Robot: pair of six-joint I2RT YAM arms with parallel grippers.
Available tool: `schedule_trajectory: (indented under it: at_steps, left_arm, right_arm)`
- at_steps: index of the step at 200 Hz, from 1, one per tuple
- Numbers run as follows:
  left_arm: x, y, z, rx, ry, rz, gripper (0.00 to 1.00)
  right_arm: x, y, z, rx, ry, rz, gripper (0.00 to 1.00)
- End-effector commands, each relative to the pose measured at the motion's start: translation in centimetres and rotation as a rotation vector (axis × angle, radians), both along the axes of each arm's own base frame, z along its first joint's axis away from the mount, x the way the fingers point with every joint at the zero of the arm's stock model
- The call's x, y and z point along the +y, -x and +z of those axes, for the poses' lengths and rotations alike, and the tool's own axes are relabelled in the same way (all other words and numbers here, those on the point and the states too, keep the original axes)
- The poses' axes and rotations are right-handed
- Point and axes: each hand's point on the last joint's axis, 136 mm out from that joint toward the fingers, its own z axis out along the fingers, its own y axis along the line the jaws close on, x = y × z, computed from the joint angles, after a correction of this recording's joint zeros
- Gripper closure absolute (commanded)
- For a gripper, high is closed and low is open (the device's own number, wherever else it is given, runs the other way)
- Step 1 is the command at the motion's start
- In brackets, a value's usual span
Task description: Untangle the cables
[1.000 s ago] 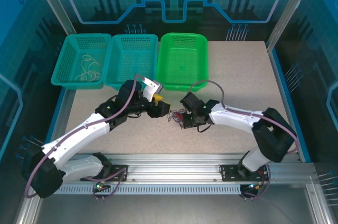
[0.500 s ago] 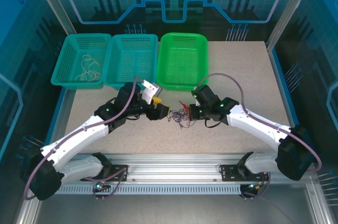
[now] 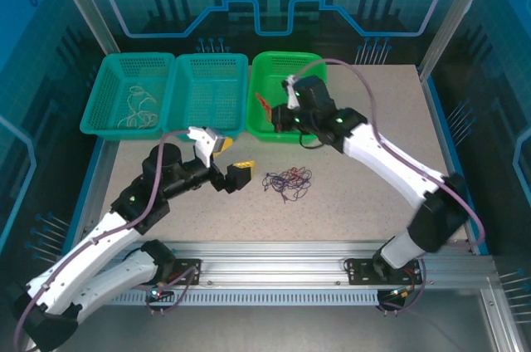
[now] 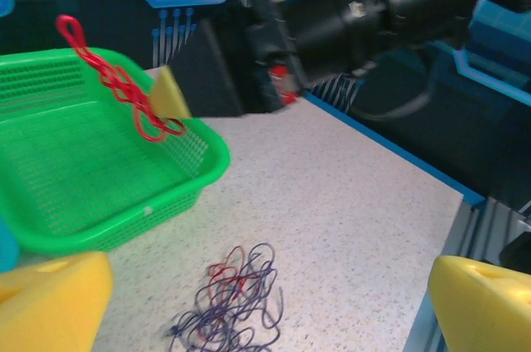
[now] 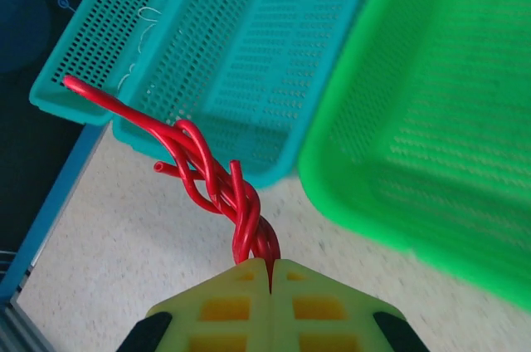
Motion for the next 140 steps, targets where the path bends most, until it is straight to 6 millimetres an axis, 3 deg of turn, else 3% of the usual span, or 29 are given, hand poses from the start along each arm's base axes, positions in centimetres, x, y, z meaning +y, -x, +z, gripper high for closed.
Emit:
schedule_trajectory:
  at_steps: [1,24,62,72,88,104,133,140]
  left_arm:
    - [2.7,-0.7,-1.0,0.092,-0.070,0.160,0.01]
    - [4.5,-0.9,-3.1,0.196,-0.152,0.261,0.01]
    - [6.5,-1.0,-4.8,0.269,-0.145,0.383,0.01]
    - [6.8,-1.0,-5.0,0.280,-0.152,0.393,0.01]
    - [6.9,-0.8,-5.2,0.293,-0.160,0.396,0.01]
    - [6.9,-0.8,-5.4,0.300,-0.161,0.398,0.01]
    - [6.4,-1.3,-5.7,0.322,-0.142,0.393,0.01]
    - [6.0,-1.5,-5.7,0.332,-0.128,0.389,0.01]
  right_arm:
    - [4.1,-3.2,-2.2,-0.019,0.020,0.068,1.00]
    - [7.8,-6.5,-4.6,-0.002,0.056,0.117,1.00]
    - [12.7,-9.5,-8.9,0.029,0.104,0.172,1.00]
    - [13.5,-10.0,-10.6,0.065,0.114,0.183,0.92]
    - [14.6,-10.2,-9.9,0.065,0.108,0.217,0.79]
    - [14.6,-10.2,-7.6,0.024,0.108,0.233,0.73]
    - [12.6,-9.1,-3.4,-0.011,0.094,0.235,0.69]
    - [11.8,-8.4,-1.6,-0.029,0.079,0.237,0.69]
